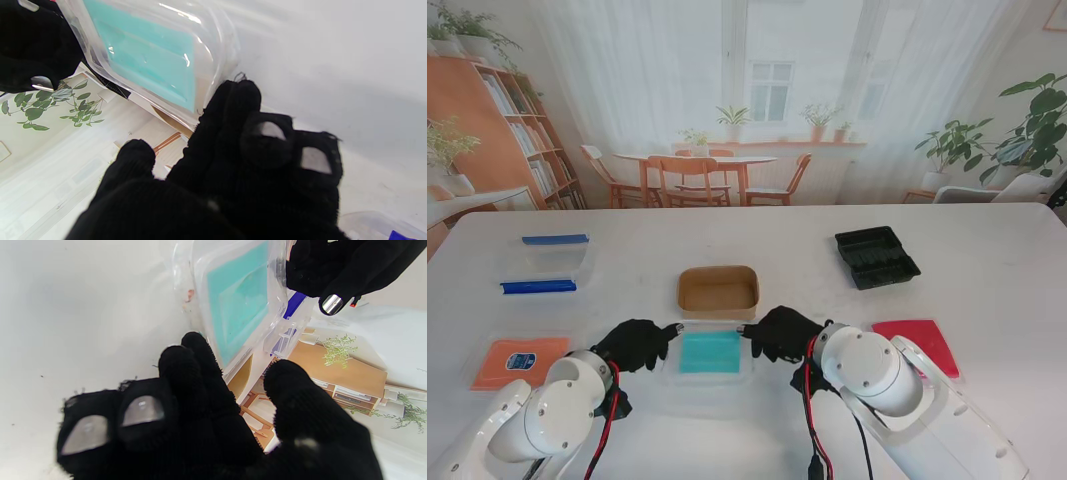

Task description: Pair container bodies with their lids

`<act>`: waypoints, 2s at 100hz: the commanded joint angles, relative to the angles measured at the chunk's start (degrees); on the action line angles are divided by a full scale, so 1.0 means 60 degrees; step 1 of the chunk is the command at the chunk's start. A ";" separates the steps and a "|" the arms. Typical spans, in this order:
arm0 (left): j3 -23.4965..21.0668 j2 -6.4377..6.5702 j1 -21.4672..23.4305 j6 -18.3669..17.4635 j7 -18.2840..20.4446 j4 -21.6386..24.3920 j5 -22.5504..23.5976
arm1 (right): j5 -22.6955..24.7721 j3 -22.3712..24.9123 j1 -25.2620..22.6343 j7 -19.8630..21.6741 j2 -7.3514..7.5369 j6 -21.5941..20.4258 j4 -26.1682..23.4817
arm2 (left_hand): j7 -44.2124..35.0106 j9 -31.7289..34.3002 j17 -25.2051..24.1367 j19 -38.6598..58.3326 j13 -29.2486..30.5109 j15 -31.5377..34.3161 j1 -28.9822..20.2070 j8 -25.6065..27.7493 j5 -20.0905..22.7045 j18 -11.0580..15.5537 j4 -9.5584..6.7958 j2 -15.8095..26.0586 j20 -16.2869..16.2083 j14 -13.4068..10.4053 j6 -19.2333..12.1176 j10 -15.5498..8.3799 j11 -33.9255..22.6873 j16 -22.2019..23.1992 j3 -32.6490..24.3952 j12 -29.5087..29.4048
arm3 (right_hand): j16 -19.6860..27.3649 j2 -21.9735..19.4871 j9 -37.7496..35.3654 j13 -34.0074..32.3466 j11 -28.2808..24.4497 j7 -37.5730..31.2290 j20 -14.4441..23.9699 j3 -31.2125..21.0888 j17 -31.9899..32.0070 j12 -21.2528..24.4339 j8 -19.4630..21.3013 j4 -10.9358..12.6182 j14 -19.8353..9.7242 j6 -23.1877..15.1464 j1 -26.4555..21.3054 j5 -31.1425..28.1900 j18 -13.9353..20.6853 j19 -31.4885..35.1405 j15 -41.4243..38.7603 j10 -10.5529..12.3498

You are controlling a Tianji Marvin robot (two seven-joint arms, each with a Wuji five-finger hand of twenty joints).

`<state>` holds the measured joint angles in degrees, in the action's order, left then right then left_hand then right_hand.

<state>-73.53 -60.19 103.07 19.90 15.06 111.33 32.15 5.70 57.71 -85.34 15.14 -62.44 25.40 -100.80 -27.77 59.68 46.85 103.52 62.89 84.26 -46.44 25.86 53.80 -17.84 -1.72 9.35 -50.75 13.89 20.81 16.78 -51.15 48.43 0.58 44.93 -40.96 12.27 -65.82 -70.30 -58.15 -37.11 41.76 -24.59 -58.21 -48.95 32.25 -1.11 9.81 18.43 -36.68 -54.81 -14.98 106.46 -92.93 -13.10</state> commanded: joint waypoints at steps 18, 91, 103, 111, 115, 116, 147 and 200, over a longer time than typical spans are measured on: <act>0.0198 -0.0131 -0.0344 0.0025 0.0044 0.0004 -0.0117 | -0.0138 -0.0124 0.0404 0.0264 -0.0163 0.0021 0.0012 | 0.0569 0.0061 0.0112 0.1001 0.0058 -0.0127 -0.0188 -0.0300 -0.0280 0.0838 0.0202 0.0230 -0.0131 0.0137 0.0065 -0.0417 -0.0088 0.0060 0.0165 -0.0037 | -0.0080 0.0045 -0.0090 -0.0055 -0.0265 0.0363 0.0096 -0.0037 -0.0329 0.0088 -0.0156 0.0189 -0.0510 0.0496 0.0235 -0.0025 0.1473 0.1903 -0.0714 -0.1117; 0.0800 -0.0189 -0.1854 0.0337 0.0039 -0.1042 -0.0516 | -0.0563 -0.0616 0.1807 0.0182 -0.0404 0.0109 0.1123 | 0.0612 0.0053 0.0112 0.1001 0.0058 -0.0128 -0.0190 -0.0296 -0.0259 0.0838 0.0206 0.0237 -0.0132 0.0137 0.0062 -0.0426 -0.0078 0.0061 0.0164 -0.0027 | -0.0074 0.0064 -0.0092 -0.0057 -0.0267 0.0357 0.0104 -0.0068 -0.0330 0.0085 -0.0159 0.0191 -0.0506 0.0495 0.0257 -0.0038 0.1472 0.1900 -0.0716 -0.1117; 0.0903 -0.0205 -0.2066 0.0388 0.0017 -0.1199 -0.0586 | -0.0697 -0.0695 0.2037 0.0130 -0.0470 0.0100 0.1356 | 0.0623 0.0049 0.0112 0.1001 0.0058 -0.0128 -0.0190 -0.0297 -0.0272 0.0838 0.0205 0.0227 -0.0132 0.0137 0.0049 -0.0422 -0.0074 0.0061 0.0164 -0.0027 | -0.0073 0.0087 -0.0098 -0.0063 -0.0264 0.0358 0.0107 -0.0081 -0.0327 0.0088 -0.0161 0.0194 -0.0503 0.0496 0.0235 -0.0034 0.1462 0.1904 -0.0718 -0.1125; 0.0978 -0.0217 -0.2199 0.0429 -0.0006 -0.1299 -0.0625 | -0.0773 -0.0746 0.2191 0.0136 -0.0499 0.0081 0.1505 | 0.0623 0.0048 0.0112 0.1001 0.0058 -0.0128 -0.0188 -0.0295 -0.0266 0.0838 0.0205 0.0227 -0.0132 0.0137 0.0067 -0.0419 -0.0072 0.0061 0.0166 -0.0027 | -0.0071 0.0071 -0.0102 -0.0066 -0.0261 0.0357 0.0112 -0.0083 -0.0325 0.0090 -0.0162 0.0196 -0.0499 0.0494 0.0239 -0.0034 0.1445 0.1907 -0.0719 -0.1129; 0.1014 -0.0223 -0.2263 0.0447 -0.0015 -0.1346 -0.0646 | -0.0801 -0.0771 0.2266 0.0130 -0.0517 0.0070 0.1585 | 0.0628 0.0048 0.0112 0.1001 0.0058 -0.0128 -0.0190 -0.0296 -0.0270 0.0838 0.0205 0.0218 -0.0132 0.0137 0.0075 -0.0415 -0.0072 0.0061 0.0166 -0.0026 | -0.0070 0.0075 -0.0105 -0.0066 -0.0262 0.0357 0.0113 -0.0082 -0.0325 0.0091 -0.0162 0.0196 -0.0498 0.0496 0.0241 -0.0034 0.1441 0.1906 -0.0719 -0.1126; 0.1023 -0.0224 -0.2278 0.0451 -0.0017 -0.1358 -0.0650 | -0.0807 -0.0777 0.2285 0.0128 -0.0521 0.0067 0.1604 | 0.0628 0.0048 0.0112 0.1001 0.0058 -0.0128 -0.0189 -0.0296 -0.0269 0.0838 0.0205 0.0220 -0.0132 0.0137 0.0074 -0.0416 -0.0072 0.0061 0.0166 -0.0026 | -0.0070 0.0074 -0.0105 -0.0066 -0.0262 0.0356 0.0113 -0.0084 -0.0325 0.0091 -0.0162 0.0196 -0.0498 0.0492 0.0238 -0.0036 0.1440 0.1906 -0.0719 -0.1123; 0.1260 -0.0260 -0.2787 0.0545 -0.0042 -0.1716 -0.0798 | -0.1034 -0.0963 0.2829 0.0079 -0.0659 0.0006 0.2223 | 0.0636 0.0049 0.0112 0.1001 0.0058 -0.0128 -0.0187 -0.0294 -0.0265 0.0838 0.0201 0.0214 -0.0132 0.0137 0.0073 -0.0419 -0.0074 0.0061 0.0163 -0.0023 | -0.0066 0.0080 -0.0100 -0.0065 -0.0264 0.0354 0.0120 -0.0089 -0.0326 0.0091 -0.0164 0.0201 -0.0498 0.0504 0.0229 -0.0036 0.1432 0.1902 -0.0720 -0.1120; 0.1728 -0.0356 -0.3884 0.0733 -0.0110 -0.2635 -0.1099 | -0.1600 -0.1461 0.3930 -0.0074 -0.1035 -0.0095 0.3579 | 0.0667 0.0033 0.0112 0.1000 0.0052 -0.0130 -0.0203 -0.0298 -0.0279 0.0838 0.0200 0.0206 -0.0132 0.0134 0.0064 -0.0406 -0.0063 0.0061 0.0161 -0.0024 | -0.0063 0.0099 -0.0100 -0.0065 -0.0261 0.0358 0.0126 -0.0099 -0.0326 0.0093 -0.0168 0.0207 -0.0498 0.0494 0.0225 -0.0030 0.1431 0.1900 -0.0722 -0.1131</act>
<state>-63.89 -61.19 80.46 24.51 14.28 95.51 26.28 -3.07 49.44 -62.75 13.84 -67.26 25.35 -79.32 -26.32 59.67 46.85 103.51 62.88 84.16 -46.44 25.81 53.78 -18.16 -1.72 9.35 -50.78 14.22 21.46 17.24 -51.08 48.43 0.58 44.92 -40.96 12.30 -65.82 -70.30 -58.12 -37.81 41.81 -24.66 -58.21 -48.94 32.48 -1.11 9.91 18.56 -36.68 -54.81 -15.06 106.49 -92.93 -13.25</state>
